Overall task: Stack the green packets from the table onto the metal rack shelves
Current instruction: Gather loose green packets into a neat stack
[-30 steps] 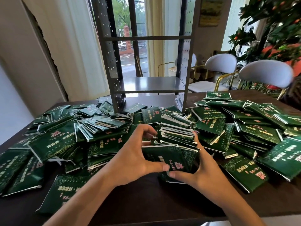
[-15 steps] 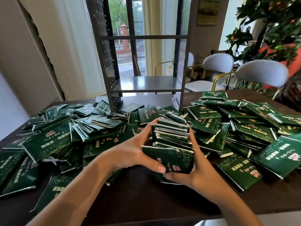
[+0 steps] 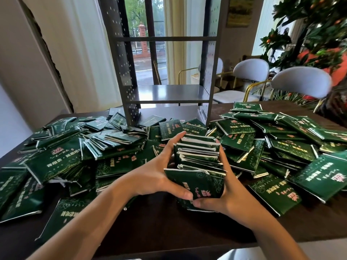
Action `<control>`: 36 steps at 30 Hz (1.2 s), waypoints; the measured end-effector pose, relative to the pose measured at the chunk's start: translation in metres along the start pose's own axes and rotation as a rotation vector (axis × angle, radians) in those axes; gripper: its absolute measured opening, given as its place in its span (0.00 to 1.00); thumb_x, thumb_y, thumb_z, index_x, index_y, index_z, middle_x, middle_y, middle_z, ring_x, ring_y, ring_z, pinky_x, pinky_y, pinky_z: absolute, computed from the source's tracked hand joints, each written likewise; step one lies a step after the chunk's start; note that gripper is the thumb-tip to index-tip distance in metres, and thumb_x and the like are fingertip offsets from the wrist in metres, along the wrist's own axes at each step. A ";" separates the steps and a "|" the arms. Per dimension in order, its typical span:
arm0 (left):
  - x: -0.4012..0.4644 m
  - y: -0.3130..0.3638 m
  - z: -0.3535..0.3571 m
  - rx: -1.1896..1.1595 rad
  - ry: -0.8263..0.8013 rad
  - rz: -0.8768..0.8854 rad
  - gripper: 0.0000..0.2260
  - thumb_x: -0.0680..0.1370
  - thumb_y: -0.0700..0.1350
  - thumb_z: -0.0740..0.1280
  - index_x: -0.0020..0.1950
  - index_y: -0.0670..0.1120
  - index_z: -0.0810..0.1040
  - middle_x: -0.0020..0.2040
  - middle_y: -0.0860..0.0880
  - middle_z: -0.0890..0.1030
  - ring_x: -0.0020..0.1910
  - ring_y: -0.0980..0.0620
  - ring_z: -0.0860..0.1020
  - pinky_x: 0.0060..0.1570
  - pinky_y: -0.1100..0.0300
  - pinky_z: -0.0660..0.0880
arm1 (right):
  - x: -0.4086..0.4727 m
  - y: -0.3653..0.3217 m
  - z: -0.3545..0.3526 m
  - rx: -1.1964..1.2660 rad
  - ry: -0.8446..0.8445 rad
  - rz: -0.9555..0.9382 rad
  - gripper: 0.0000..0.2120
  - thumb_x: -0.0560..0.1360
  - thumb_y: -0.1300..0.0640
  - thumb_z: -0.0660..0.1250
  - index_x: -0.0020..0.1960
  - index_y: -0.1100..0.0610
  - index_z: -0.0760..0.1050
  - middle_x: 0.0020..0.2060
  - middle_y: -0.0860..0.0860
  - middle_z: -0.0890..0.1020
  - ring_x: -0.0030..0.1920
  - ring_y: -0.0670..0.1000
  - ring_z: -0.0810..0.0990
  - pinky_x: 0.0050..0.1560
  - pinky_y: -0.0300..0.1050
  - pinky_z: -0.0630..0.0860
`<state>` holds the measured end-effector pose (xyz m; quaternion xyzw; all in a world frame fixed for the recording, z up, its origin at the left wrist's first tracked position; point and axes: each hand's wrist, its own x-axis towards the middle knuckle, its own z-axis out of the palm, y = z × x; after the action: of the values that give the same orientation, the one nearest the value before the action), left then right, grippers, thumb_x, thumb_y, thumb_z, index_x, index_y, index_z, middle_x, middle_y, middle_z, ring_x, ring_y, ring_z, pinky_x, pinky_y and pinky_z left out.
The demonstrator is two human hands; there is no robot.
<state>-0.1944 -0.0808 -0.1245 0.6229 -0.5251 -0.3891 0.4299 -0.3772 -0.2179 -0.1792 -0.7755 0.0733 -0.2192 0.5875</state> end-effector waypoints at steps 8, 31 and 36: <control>-0.016 -0.007 0.004 0.020 0.046 0.037 0.63 0.65 0.35 0.82 0.78 0.70 0.41 0.75 0.65 0.66 0.73 0.63 0.67 0.72 0.56 0.68 | 0.000 -0.005 0.008 0.064 0.001 -0.034 0.70 0.60 0.49 0.85 0.70 0.23 0.29 0.77 0.34 0.60 0.75 0.39 0.66 0.68 0.36 0.70; -0.016 -0.010 0.008 0.063 0.097 0.021 0.62 0.66 0.30 0.80 0.80 0.61 0.39 0.64 0.71 0.74 0.66 0.69 0.72 0.60 0.74 0.70 | 0.000 -0.002 0.007 -0.075 -0.062 -0.098 0.68 0.65 0.60 0.83 0.74 0.27 0.31 0.75 0.33 0.64 0.72 0.39 0.69 0.63 0.31 0.71; -0.011 -0.018 0.014 0.075 0.067 0.007 0.62 0.67 0.30 0.79 0.78 0.63 0.37 0.65 0.68 0.76 0.68 0.65 0.73 0.69 0.64 0.69 | 0.003 0.000 0.013 -0.138 0.009 -0.101 0.62 0.65 0.43 0.81 0.74 0.26 0.33 0.78 0.48 0.64 0.77 0.48 0.64 0.75 0.48 0.65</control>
<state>-0.2037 -0.0698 -0.1456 0.6495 -0.5266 -0.3467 0.4251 -0.3693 -0.2077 -0.1811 -0.8159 0.0514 -0.2465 0.5204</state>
